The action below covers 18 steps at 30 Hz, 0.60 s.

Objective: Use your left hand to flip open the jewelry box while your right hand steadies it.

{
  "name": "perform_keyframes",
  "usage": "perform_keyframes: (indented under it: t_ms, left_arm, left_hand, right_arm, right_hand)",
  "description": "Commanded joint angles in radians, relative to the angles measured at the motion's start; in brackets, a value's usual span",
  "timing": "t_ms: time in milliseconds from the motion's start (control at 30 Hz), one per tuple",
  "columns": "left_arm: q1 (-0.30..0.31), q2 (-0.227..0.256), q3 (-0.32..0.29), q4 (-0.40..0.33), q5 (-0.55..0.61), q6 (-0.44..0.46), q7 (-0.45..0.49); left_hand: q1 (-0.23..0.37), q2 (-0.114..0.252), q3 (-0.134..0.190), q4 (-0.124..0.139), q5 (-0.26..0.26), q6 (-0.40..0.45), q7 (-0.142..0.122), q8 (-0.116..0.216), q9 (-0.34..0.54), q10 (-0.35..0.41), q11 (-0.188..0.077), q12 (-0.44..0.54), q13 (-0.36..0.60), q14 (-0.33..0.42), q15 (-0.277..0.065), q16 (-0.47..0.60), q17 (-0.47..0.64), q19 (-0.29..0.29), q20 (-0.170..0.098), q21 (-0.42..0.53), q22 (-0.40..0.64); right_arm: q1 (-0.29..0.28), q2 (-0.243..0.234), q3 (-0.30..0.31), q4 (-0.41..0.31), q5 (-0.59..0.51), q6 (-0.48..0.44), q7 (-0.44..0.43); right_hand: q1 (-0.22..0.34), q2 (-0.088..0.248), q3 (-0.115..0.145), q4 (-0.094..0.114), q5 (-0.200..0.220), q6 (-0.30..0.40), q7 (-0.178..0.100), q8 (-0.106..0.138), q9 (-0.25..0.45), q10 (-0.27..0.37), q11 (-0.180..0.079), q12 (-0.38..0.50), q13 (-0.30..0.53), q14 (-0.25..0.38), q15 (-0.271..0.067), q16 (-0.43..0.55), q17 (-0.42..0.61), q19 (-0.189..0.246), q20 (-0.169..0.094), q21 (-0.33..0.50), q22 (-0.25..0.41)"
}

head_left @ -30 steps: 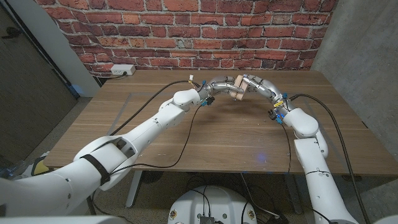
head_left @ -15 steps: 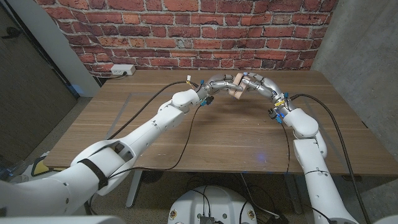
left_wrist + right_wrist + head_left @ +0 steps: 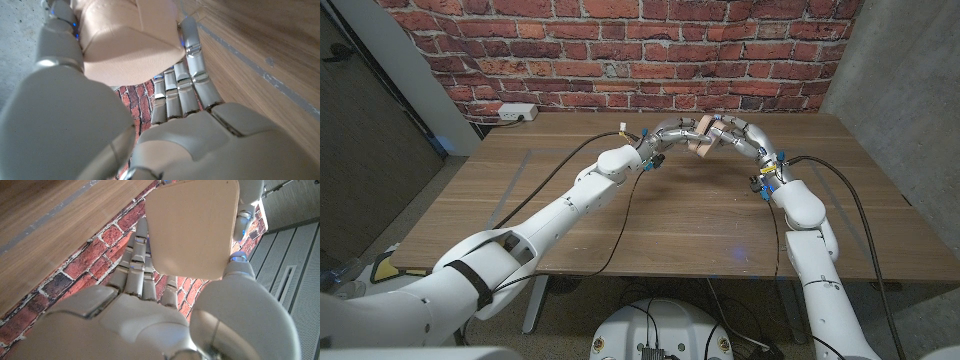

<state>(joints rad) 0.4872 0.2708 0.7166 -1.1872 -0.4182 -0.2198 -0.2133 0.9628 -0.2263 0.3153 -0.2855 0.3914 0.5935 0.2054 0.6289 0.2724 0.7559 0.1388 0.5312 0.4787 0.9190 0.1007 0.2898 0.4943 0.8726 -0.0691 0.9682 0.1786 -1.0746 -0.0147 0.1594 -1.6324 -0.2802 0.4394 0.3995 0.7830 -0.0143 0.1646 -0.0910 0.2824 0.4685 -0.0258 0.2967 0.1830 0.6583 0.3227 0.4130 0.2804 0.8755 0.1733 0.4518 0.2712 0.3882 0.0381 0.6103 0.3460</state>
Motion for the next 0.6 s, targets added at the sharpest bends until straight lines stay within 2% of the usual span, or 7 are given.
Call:
perform_keyframes:
  t_ms: [33,200,267,367,400,433,600]
  left_arm:
    - [0.023,-0.017,-0.009,0.006,-0.01,-0.036,0.014]
    - [0.033,-0.038,-0.022,0.03,-0.037,-0.066,0.008]
    - [0.041,-0.052,-0.032,0.041,-0.059,-0.074,0.007]
    - [0.049,-0.074,-0.046,0.066,-0.095,-0.086,-0.01]
    - [0.057,-0.085,-0.053,0.071,-0.109,-0.088,-0.004]
    - [0.062,-0.09,-0.056,0.072,-0.113,-0.089,0.004]
    - [0.082,-0.111,-0.072,0.076,-0.132,-0.098,0.031]
  left_hand:
    - [0.197,0.217,0.191,0.152,-0.018,0.381,-0.218,-0.006,-0.005,0.302,-0.315,-0.017,-0.019,0.412,-0.331,-0.017,-0.015,-0.059,-0.109,0.007,0.003]
    - [0.197,0.221,0.194,0.153,-0.068,0.381,-0.225,-0.019,-0.023,0.3,-0.324,-0.05,-0.051,0.385,-0.333,-0.043,-0.038,-0.097,-0.098,0.002,0.003]
    - [0.178,0.217,0.188,0.164,-0.134,0.394,-0.245,-0.031,-0.044,0.312,-0.329,-0.078,-0.082,0.372,-0.332,-0.054,-0.05,-0.112,-0.092,0.003,0.002]
    - [0.148,0.212,0.182,0.178,-0.194,0.416,-0.268,-0.046,-0.072,0.307,-0.338,-0.128,-0.121,0.349,-0.33,-0.074,-0.082,-0.138,-0.084,-0.006,-0.001]
    - [0.141,0.211,0.181,0.182,-0.2,0.411,-0.278,-0.055,-0.076,0.306,-0.329,-0.139,-0.13,0.346,-0.329,-0.075,-0.087,-0.145,-0.08,-0.009,-0.001]
    - [0.134,0.209,0.18,0.185,-0.203,0.407,-0.286,-0.061,-0.08,0.301,-0.333,-0.15,-0.137,0.34,-0.328,-0.078,-0.093,-0.153,-0.076,-0.013,-0.002]
    - [0.116,0.202,0.175,0.193,-0.205,0.422,-0.289,-0.07,-0.086,0.308,-0.33,-0.166,-0.153,0.334,-0.328,-0.076,-0.098,-0.154,-0.074,-0.017,-0.003]
  right_arm:
    - [-0.004,0.033,0.013,0.007,-0.009,0.04,-0.052]
    - [-0.004,0.04,0.017,0.009,-0.006,0.041,-0.055]
    - [-0.004,0.042,0.019,0.01,-0.004,0.04,-0.054]
    - [-0.002,0.044,0.019,0.012,-0.003,0.037,-0.052]
    - [-0.001,0.042,0.019,0.011,-0.004,0.035,-0.05]
    - [-0.001,0.044,0.019,0.011,-0.003,0.033,-0.049]
    - [0.001,0.045,0.021,0.014,-0.002,0.033,-0.05]
  right_hand:
    - [0.169,0.158,0.054,-0.053,-0.004,0.332,-0.032,-0.007,0.018,0.403,-0.413,-0.002,0.008,0.275,-0.408,0.097,0.195,0.043,-0.23,0.009,0.006]
    - [0.162,0.149,0.044,-0.045,-0.007,0.325,-0.028,-0.016,0.018,0.388,-0.414,-0.008,0.013,0.26,-0.408,0.089,0.199,0.034,-0.232,0.014,0.008]
    - [0.159,0.149,0.04,-0.042,-0.007,0.321,-0.028,-0.02,0.019,0.386,-0.411,-0.01,0.016,0.256,-0.408,0.086,0.2,0.031,-0.232,0.016,0.009]
    - [0.156,0.148,0.037,-0.039,-0.008,0.318,-0.029,-0.023,0.019,0.381,-0.408,-0.012,0.017,0.252,-0.408,0.083,0.201,0.028,-0.233,0.017,0.01]
    - [0.155,0.148,0.036,-0.038,-0.008,0.318,-0.029,-0.024,0.019,0.381,-0.408,-0.012,0.018,0.251,-0.408,0.082,0.202,0.027,-0.233,0.018,0.01]
    - [0.154,0.147,0.034,-0.036,-0.008,0.317,-0.028,-0.026,0.019,0.378,-0.411,-0.014,0.019,0.249,-0.408,0.081,0.202,0.025,-0.233,0.019,0.01]
    - [0.153,0.146,0.031,-0.034,-0.008,0.315,-0.027,-0.029,0.02,0.377,-0.409,-0.015,0.022,0.244,-0.408,0.077,0.204,0.021,-0.234,0.021,0.011]
